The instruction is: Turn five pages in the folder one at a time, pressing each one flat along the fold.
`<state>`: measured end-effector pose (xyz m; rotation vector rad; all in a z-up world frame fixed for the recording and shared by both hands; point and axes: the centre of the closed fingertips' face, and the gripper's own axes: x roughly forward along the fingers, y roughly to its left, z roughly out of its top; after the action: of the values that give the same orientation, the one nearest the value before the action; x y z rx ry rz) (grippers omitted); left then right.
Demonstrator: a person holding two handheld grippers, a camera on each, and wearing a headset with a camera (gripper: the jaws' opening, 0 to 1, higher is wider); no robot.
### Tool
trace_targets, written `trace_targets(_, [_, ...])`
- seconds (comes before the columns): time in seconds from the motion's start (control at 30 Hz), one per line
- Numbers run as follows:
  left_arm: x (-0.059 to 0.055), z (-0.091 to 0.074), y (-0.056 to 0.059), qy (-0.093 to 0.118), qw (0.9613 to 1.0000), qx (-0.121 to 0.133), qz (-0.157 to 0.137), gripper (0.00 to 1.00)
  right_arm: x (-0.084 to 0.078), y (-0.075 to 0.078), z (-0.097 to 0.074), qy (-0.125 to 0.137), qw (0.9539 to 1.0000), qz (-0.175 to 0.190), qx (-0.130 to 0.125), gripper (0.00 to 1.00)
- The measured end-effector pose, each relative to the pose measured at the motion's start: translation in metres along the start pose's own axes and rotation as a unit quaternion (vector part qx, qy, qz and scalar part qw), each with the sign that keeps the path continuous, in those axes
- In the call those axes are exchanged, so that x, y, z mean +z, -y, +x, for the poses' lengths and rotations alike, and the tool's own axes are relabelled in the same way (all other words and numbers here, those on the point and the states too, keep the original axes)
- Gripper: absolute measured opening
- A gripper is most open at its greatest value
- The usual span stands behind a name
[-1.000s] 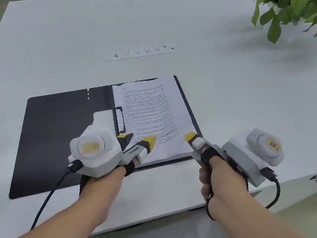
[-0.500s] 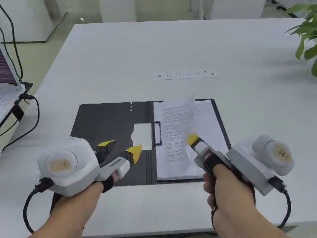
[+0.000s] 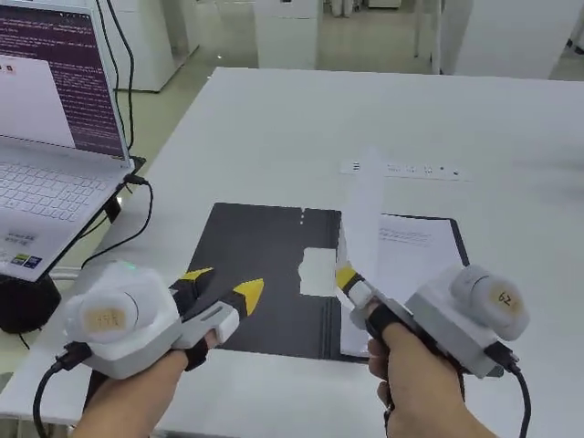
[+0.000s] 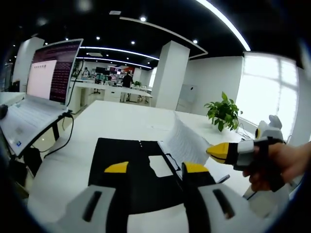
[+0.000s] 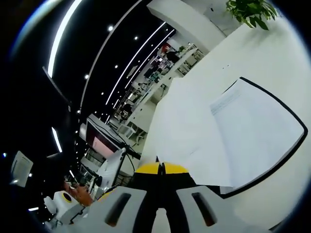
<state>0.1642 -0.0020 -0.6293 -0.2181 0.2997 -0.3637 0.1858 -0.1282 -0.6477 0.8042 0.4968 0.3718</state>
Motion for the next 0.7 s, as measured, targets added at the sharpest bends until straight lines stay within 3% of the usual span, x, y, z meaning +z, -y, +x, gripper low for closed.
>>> trace_targets(0.23, [0.015,-0.011,-0.005,0.01,0.9999,-0.002,0.01,0.41,-0.018,-0.013,0.013,-0.017,0.9997,-0.015,0.008,0.0])
trace_targets(0.43, [0.01,-0.018,-0.011,-0.012,0.999,-0.006,0.042,0.4,-0.036,-0.024,0.026,-0.037,0.9988,-0.031,0.012,0.0])
trace_targets(0.7, [0.014,-0.033,-0.026,-0.015,0.9987,0.005,0.048,0.39,-0.063,-0.031,0.044,-0.067,0.9953,-0.069,0.008,0.0])
